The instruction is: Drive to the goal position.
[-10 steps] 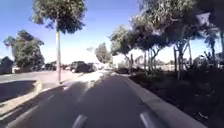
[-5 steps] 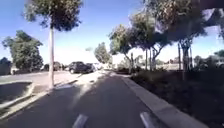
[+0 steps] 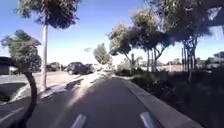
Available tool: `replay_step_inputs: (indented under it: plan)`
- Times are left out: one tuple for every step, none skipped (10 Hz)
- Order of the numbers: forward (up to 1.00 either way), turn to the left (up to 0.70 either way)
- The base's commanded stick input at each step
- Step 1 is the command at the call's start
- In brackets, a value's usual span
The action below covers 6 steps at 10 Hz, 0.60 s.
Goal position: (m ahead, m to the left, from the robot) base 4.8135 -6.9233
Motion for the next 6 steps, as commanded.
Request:
replay_step_inputs:
  plan:
    - [0.98,0.00]
    - [0.98,0.00]
    - [0.98,0.00]
    - [0.98,0.00]
    - [0.98,0.00]
    - [0.98,0.00]
